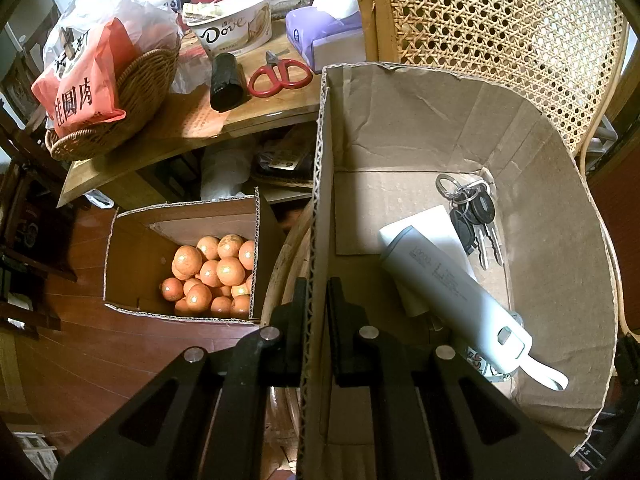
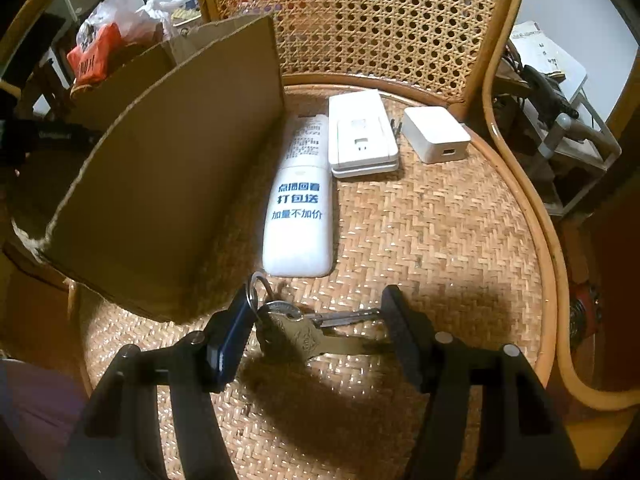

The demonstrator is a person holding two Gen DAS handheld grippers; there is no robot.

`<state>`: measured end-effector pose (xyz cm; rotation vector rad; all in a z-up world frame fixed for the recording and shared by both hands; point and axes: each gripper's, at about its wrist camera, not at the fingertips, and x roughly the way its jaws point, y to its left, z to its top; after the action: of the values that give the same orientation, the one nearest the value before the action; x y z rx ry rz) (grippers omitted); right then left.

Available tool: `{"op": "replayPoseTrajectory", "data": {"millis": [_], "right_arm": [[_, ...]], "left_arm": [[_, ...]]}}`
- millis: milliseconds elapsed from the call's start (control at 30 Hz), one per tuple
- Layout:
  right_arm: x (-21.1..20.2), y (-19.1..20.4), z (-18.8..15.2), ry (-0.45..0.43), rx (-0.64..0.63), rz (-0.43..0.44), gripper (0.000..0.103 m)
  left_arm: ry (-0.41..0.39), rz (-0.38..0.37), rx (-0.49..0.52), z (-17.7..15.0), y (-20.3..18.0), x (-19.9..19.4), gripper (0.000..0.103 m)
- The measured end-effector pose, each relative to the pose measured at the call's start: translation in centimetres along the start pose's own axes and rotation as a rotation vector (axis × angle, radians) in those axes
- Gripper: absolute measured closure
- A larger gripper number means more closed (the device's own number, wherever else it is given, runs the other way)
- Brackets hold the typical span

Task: Organize rigid objects
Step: 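Close the right gripper on the keys' ring and lift, then carry the keys into the box and release them beside the other keys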

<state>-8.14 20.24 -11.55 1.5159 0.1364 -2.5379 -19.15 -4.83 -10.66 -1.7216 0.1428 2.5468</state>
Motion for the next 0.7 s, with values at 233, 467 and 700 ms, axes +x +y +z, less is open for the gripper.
{"op": "replayPoseTrajectory", "data": {"millis": [233,467,700], "right_arm": [[-1.8,-1.0,1.3,-0.065,0.043,0.028,0.035],[-3.3,-1.7,2.7,-0.104,0.070,0.096,0.100],[-2.1,-1.2,3.1,-0.080,0.060,0.091,0.102]], "left_arm": [[0.000,0.000,0.000,0.0,0.0,0.0,0.094],[0.001,-0.001,-0.002,0.0,0.0,-0.1,0.095],[0.001,0.002,-0.004,0.0,-0.1,-0.1,0.095]]}}
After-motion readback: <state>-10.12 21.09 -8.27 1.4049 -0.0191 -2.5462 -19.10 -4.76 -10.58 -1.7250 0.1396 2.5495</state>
